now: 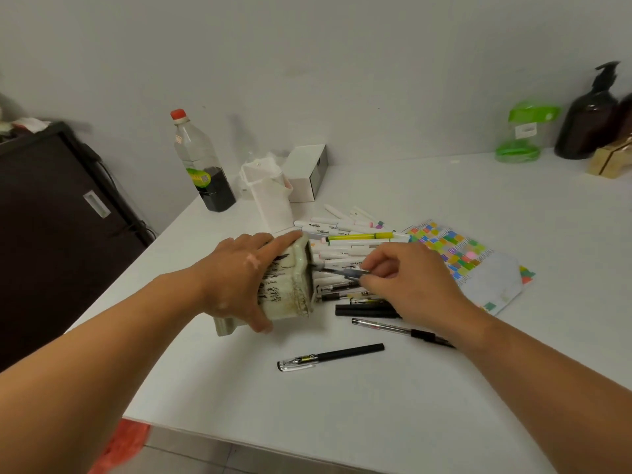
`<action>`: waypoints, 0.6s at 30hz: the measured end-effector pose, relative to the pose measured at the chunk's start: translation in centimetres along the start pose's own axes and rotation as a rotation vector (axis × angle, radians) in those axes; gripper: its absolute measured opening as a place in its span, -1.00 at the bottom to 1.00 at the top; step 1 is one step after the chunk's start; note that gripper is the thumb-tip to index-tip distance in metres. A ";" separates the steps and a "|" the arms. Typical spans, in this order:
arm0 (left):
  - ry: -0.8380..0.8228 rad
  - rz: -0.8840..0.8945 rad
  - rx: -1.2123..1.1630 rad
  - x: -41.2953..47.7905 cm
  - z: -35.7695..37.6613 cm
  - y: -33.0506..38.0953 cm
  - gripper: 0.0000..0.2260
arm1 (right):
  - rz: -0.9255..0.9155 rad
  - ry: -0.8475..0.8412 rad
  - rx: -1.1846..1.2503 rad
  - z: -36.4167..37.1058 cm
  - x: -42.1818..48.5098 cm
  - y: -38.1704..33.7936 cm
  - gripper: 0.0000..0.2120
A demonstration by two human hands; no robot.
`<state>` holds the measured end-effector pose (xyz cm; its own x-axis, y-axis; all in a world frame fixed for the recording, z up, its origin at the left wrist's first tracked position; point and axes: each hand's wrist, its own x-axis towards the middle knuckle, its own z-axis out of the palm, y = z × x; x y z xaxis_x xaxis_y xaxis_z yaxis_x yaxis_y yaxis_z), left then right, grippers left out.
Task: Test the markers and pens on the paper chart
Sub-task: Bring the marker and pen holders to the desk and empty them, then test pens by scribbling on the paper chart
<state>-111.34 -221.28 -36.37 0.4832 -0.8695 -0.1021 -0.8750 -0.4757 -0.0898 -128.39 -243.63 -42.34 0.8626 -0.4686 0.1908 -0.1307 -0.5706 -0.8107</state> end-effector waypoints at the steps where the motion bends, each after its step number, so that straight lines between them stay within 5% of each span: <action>1: 0.023 -0.032 -0.083 -0.3 0.4 -0.6 0.29 | 0.020 -0.015 0.027 -1.0 -0.5 0.4 -0.84; 11: 0.593 -0.366 -0.950 -0.3 5.5 -3.3 0.25 | -0.093 -0.288 -0.156 -4.3 -8.3 2.6 -0.67; 18: 0.890 -0.627 -1.005 2.3 7.5 -3.0 0.33 | -0.236 -0.241 -0.358 -1.8 -8.2 2.9 -0.68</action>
<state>-107.42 -220.85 -43.80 0.9291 -0.1097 0.3531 -0.3682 -0.3626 0.8561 -136.70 -242.65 -45.25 0.9719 -0.1533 0.1786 -0.0415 -0.8584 -0.5113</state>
